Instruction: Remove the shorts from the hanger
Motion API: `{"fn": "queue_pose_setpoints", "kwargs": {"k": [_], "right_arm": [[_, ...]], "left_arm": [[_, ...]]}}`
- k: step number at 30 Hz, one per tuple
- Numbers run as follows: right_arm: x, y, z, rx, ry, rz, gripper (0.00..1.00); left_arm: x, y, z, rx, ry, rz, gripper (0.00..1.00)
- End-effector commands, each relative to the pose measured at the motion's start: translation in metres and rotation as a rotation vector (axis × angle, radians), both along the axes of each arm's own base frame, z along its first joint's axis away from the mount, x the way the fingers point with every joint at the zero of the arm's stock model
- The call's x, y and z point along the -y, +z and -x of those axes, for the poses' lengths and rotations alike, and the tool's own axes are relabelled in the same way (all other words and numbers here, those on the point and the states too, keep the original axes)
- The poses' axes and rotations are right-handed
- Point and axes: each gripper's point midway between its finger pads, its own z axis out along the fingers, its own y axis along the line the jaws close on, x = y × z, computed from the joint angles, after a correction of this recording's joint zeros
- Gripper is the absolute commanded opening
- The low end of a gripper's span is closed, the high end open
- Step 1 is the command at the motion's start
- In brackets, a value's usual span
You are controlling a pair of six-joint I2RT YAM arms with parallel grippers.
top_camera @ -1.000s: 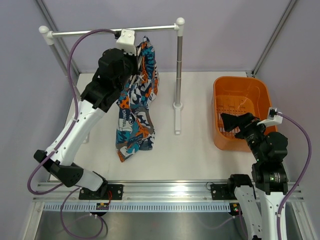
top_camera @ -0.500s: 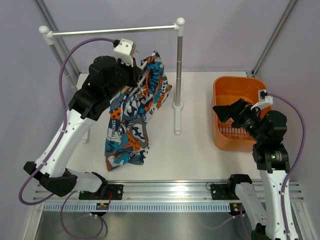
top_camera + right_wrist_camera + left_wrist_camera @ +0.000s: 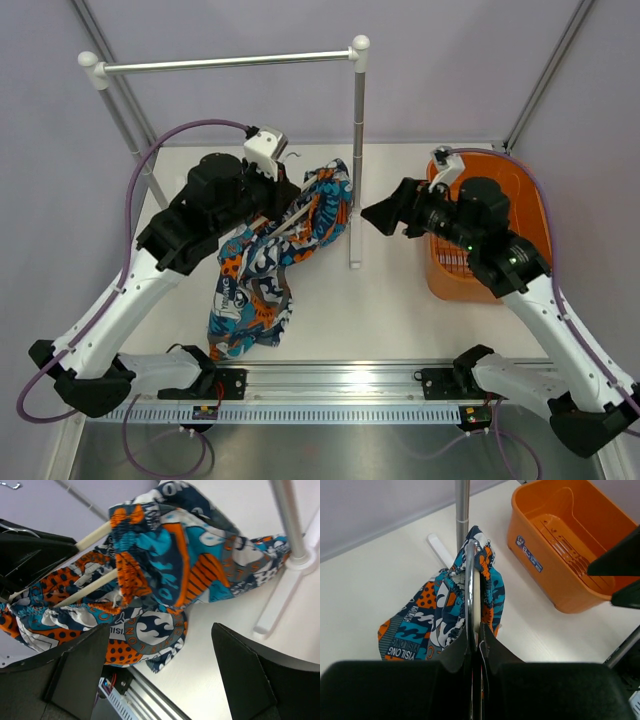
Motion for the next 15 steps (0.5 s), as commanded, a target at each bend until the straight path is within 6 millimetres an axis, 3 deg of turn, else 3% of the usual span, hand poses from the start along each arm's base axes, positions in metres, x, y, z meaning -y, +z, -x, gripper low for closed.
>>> {"fn": "queue_pose_setpoints", "kwargs": {"k": [1, 2, 5, 7, 11, 15], "right_arm": [[-0.022, 0.013, -0.012, 0.059, -0.028, 0.032, 0.91], [-0.029, 0.019, -0.012, 0.069, -0.021, 0.033, 0.90], [-0.052, 0.006, -0.025, 0.048, -0.054, 0.091, 0.89], [-0.064, 0.009, -0.024, 0.055, -0.048, 0.096, 0.88], [-0.081, -0.003, -0.035, 0.039, -0.077, 0.148, 0.86], [-0.086, -0.014, -0.041, 0.016, -0.110, 0.194, 0.80]], "left_arm": [[0.013, 0.011, 0.012, 0.022, -0.053, 0.062, 0.00], [0.015, 0.010, 0.014, 0.021, -0.056, 0.060, 0.00], [0.023, 0.004, 0.022, 0.023, -0.073, 0.050, 0.00], [0.025, 0.001, 0.024, 0.019, -0.078, 0.043, 0.00], [0.027, -0.003, 0.027, 0.017, -0.086, 0.035, 0.00], [0.026, -0.004, 0.028, 0.021, -0.089, 0.025, 0.00]]}}
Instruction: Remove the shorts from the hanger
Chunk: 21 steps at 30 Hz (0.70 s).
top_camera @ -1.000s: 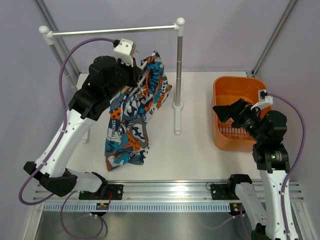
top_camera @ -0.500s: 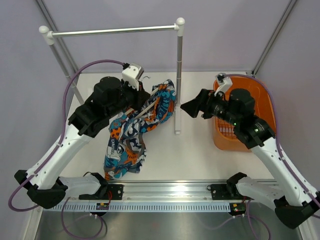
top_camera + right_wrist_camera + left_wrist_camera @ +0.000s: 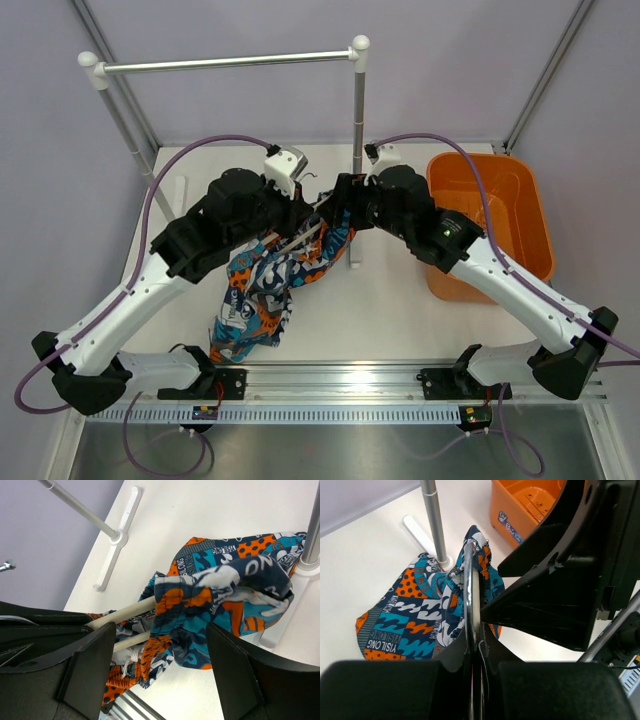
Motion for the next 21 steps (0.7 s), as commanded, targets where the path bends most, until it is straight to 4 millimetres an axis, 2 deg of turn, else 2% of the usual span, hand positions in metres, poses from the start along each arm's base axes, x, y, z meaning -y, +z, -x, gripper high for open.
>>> {"fn": "queue_pose_setpoints", "kwargs": {"k": [1, 3, 8, 14, 17, 18, 20, 21], "right_arm": [[0.005, 0.015, -0.013, 0.055, -0.089, 0.012, 0.77], [0.008, 0.011, -0.016, 0.051, -0.114, 0.029, 0.73], [0.014, 0.005, -0.019, 0.047, -0.147, 0.058, 0.72], [0.011, 0.003, -0.024, 0.044, -0.152, 0.073, 0.65], [0.008, 0.002, -0.027, 0.038, -0.151, 0.075, 0.54], [0.007, 0.000, -0.028, 0.035, -0.153, 0.078, 0.48], [0.007, 0.000, -0.030, 0.036, -0.160, 0.081, 0.41], [0.007, 0.001, -0.030, 0.037, -0.164, 0.082, 0.33]], "left_arm": [[-0.001, 0.030, 0.002, 0.076, 0.002, 0.072, 0.00], [-0.003, 0.030, 0.003, 0.081, 0.005, 0.068, 0.00], [-0.005, 0.033, 0.004, 0.087, 0.001, 0.070, 0.00], [-0.004, 0.033, 0.007, 0.084, -0.011, 0.071, 0.00], [-0.003, 0.032, 0.008, 0.079, -0.018, 0.069, 0.00], [-0.003, 0.031, 0.009, 0.079, -0.020, 0.067, 0.00], [-0.003, 0.029, 0.010, 0.073, -0.022, 0.058, 0.00], [-0.003, 0.027, 0.010, 0.071, -0.023, 0.054, 0.00]]}}
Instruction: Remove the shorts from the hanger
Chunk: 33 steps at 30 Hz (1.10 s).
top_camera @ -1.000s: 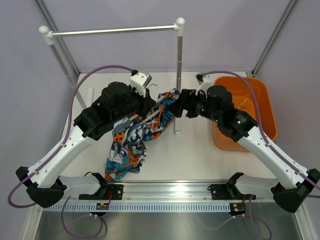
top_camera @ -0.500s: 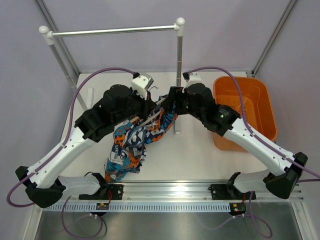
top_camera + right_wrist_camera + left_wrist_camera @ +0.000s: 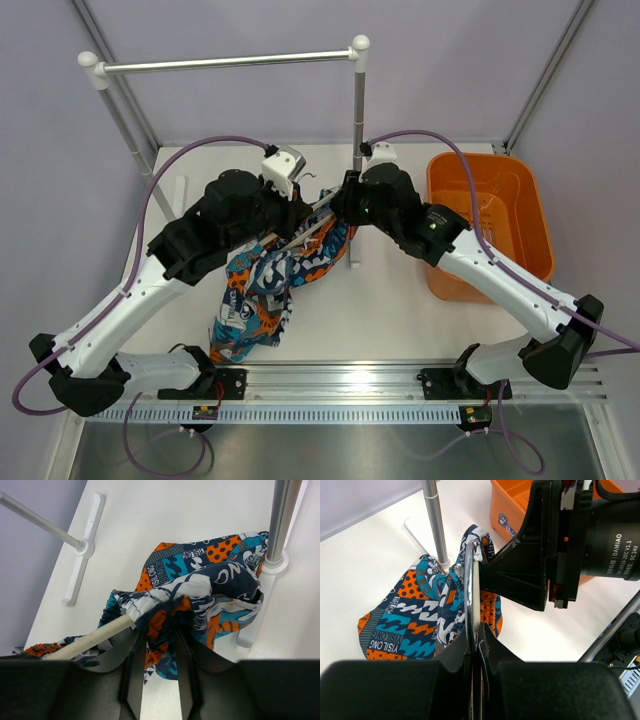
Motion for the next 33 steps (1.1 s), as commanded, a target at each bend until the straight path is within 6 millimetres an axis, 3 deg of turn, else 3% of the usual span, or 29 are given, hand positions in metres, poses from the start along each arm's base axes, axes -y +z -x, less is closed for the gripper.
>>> {"fn": "queue_pose_setpoints", "kwargs": {"k": [1, 8, 14, 21, 29, 33], "right_arm": [[0.002, 0.020, -0.007, 0.046, -0.043, -0.009, 0.30], [0.012, 0.029, -0.010, 0.063, -0.086, 0.012, 0.01], [0.024, 0.032, -0.014, 0.085, -0.135, 0.050, 0.00], [0.033, 0.032, -0.017, 0.092, -0.173, 0.076, 0.00], [0.042, 0.033, -0.027, 0.100, -0.228, 0.132, 0.00], [0.050, 0.035, -0.037, 0.093, -0.246, 0.132, 0.00]], "left_arm": [[0.000, 0.022, 0.009, 0.055, -0.034, 0.047, 0.00], [-0.010, 0.000, 0.012, 0.035, -0.011, -0.004, 0.00], [-0.021, -0.010, 0.015, 0.038, 0.019, -0.020, 0.00], [-0.032, -0.004, 0.021, 0.056, 0.029, -0.019, 0.00], [-0.044, 0.003, 0.037, 0.079, -0.007, -0.014, 0.00], [-0.038, 0.006, 0.056, 0.077, -0.120, -0.005, 0.00]]}}
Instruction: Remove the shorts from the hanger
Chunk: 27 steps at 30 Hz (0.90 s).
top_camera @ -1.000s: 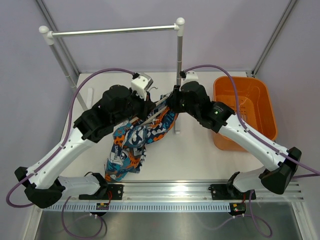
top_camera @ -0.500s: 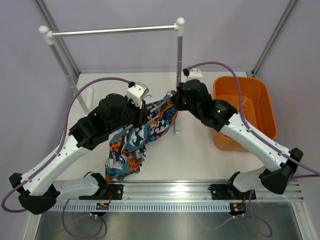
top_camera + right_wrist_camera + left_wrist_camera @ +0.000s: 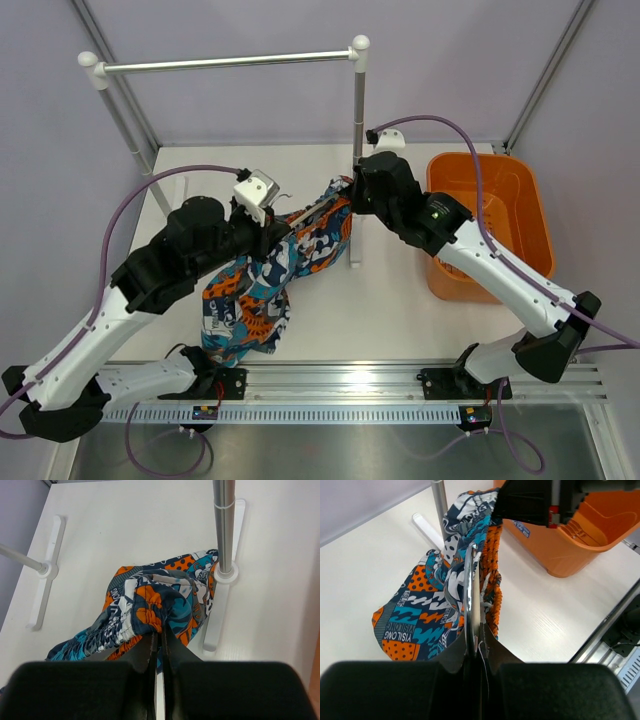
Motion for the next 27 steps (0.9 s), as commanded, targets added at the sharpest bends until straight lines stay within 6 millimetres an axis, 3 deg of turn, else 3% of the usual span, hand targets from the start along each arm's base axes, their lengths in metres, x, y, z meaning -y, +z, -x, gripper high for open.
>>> {"fn": "queue_pose_setpoints", "kwargs": {"k": [1, 8, 15, 27], "right_arm": [[0.022, 0.019, -0.020, 0.052, -0.097, 0.019, 0.00], [0.019, 0.020, -0.027, 0.050, -0.088, 0.021, 0.00], [0.007, 0.002, -0.019, 0.003, -0.030, -0.007, 0.00], [0.006, -0.011, -0.001, -0.021, 0.006, -0.031, 0.00]], "left_arm": [[0.002, 0.010, 0.023, 0.027, -0.119, 0.017, 0.00], [-0.001, 0.024, 0.037, 0.083, -0.174, 0.067, 0.00], [0.002, 0.046, 0.043, 0.145, -0.203, 0.154, 0.00], [-0.007, 0.070, 0.022, 0.230, -0.077, 0.234, 0.00]]}}
